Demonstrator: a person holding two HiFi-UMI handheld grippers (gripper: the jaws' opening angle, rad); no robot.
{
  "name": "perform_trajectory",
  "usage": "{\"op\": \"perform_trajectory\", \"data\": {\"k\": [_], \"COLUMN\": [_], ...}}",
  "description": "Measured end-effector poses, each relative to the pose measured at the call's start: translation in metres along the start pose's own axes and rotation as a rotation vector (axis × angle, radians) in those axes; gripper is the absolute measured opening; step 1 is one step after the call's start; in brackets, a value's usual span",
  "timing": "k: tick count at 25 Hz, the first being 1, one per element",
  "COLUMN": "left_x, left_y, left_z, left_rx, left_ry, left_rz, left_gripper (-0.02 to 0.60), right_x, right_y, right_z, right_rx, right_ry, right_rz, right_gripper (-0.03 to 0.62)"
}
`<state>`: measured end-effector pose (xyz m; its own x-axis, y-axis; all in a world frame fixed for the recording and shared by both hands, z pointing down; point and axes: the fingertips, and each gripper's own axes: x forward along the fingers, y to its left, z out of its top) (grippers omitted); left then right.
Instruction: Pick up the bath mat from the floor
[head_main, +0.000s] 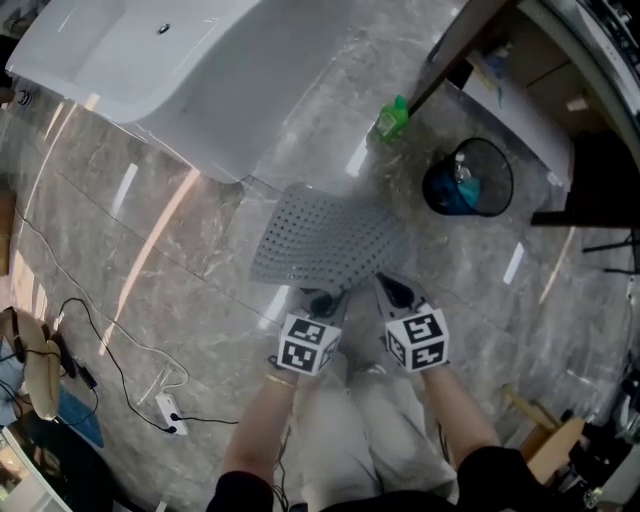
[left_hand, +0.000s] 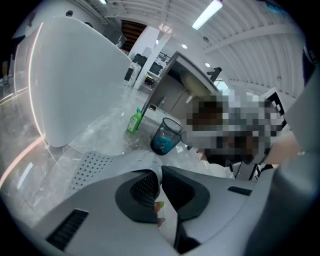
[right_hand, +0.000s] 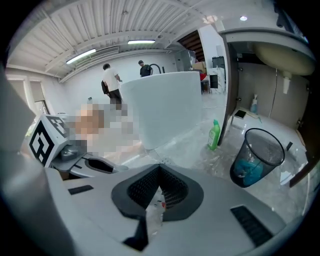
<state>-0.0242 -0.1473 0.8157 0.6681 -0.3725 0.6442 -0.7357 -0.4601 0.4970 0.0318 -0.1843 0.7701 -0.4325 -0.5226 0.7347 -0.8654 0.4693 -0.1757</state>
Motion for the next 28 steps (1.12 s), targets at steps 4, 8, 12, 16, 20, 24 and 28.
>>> {"op": "perform_trajectory", "data": {"k": [4,8,12,16,20,24,28], "left_x": [-0.044,-0.085,-0.124,-0.169,-0.212,-0.251,-0.284], "left_y": [-0.028,-0.056,-0.079,-0.103,-0.132,-0.171,-0.202], "left_z": [0.031,0.060,0.086,0.117,0.149,0.167,0.192], "left_rx": [-0.044,-0.055,-0.089,-0.153,-0.187,-0.197,-0.190], "left_ry": [-0.024,-0.035,-0.049,-0.083,-0.119,-0.128,-0.159], "left_rz": [0.014,0.036,0.067,0.084,0.088,0.101,0.127], "left_gripper": [0.015,0.015,0.015,0.015,0.015,0.015,0.016], "right_x": [-0.047,-0.094,-0.141,-0.189,-0.236,-0.287,-0.331], "right_y": [0.015,0.032,0.050,0.062,0.074,0.083,0.091], "right_z": [0.030,0.061,0.093,0.127,0.160,0.184,0.209], "right_rx": [-0.009,-0.012,-0.017,-0.001,-0.008,-0.011,-0.031], "right_ry": [0.008,0.014,0.004,-0.010,-0.024,-0.032,-0.060], "right_rz": [0.014,0.027,0.039,0.034,0.027,0.022,0.034], "right_gripper": [0.011,0.011,0.011,0.011,0.011,0.011,0.011]}}
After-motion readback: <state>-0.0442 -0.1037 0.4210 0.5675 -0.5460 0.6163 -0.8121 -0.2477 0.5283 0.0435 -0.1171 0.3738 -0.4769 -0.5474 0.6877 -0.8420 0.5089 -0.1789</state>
